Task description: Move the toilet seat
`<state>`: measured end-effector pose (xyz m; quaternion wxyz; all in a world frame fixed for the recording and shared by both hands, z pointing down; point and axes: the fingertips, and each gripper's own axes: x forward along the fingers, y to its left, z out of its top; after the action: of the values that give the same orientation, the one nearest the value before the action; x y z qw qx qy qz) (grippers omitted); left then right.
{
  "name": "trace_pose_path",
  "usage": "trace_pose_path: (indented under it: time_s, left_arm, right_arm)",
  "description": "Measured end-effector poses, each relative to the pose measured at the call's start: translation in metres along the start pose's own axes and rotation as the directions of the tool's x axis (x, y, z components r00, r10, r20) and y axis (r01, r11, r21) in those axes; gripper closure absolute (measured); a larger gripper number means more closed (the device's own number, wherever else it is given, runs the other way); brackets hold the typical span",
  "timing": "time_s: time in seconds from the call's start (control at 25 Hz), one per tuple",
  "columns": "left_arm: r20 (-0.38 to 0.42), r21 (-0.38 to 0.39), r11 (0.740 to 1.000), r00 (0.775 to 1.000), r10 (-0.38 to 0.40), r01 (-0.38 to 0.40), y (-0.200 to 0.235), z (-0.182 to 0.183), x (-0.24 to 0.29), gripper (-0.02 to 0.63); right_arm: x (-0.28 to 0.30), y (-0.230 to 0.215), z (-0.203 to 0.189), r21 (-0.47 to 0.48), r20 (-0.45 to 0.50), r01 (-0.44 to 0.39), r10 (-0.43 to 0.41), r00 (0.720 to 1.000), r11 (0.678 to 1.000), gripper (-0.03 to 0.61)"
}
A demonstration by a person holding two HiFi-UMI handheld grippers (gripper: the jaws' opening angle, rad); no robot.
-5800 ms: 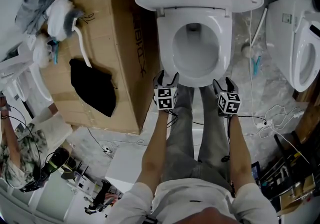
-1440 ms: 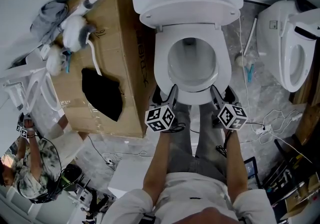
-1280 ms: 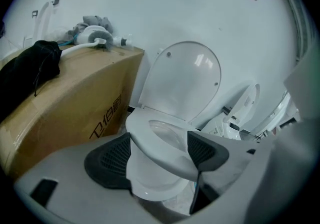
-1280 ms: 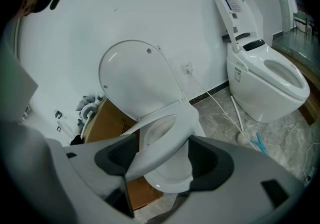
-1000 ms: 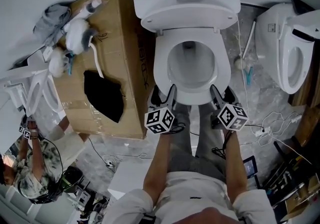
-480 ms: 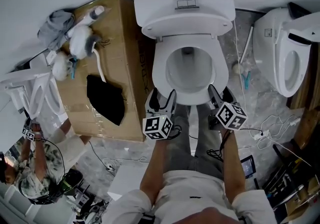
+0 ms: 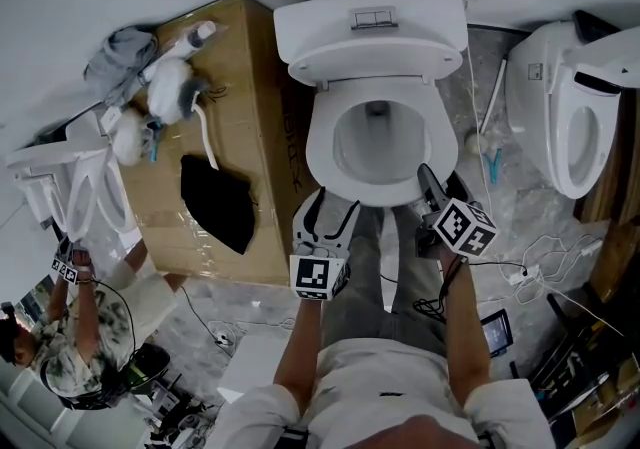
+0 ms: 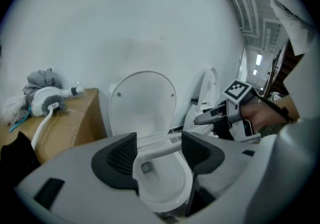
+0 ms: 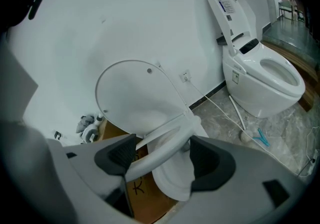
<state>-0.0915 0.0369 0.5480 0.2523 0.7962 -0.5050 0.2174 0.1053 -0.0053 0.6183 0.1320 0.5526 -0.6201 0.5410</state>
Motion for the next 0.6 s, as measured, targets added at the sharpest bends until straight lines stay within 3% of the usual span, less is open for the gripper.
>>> trace_pose_path:
  time_s: [0.12,0.36,0.6]
  left_arm:
    - [0.001,0.083,0.996,1.0,-0.022,0.021,-0.007,0.009,0.0,0.344]
    - [-0.026,0.209,0.977,0.999,-0.028,0.033,-0.014,0.012,0.005,0.347]
    - [-0.019,0.241,0.971,1.0,0.005,0.0,-0.01,0.018,0.013,0.37]
  right_arm:
    - [0.0,0.004,0.008,0.022,0.012,-0.003,0.003,1.0,1.0,0.235]
    - [0.002,0.011,0.024,0.073,0.042,-0.009,0.006,0.999,0.997,0.235]
    - [0.003,0.015,0.031,0.1,0.048,-0.005,0.0,0.999,0.995,0.235]
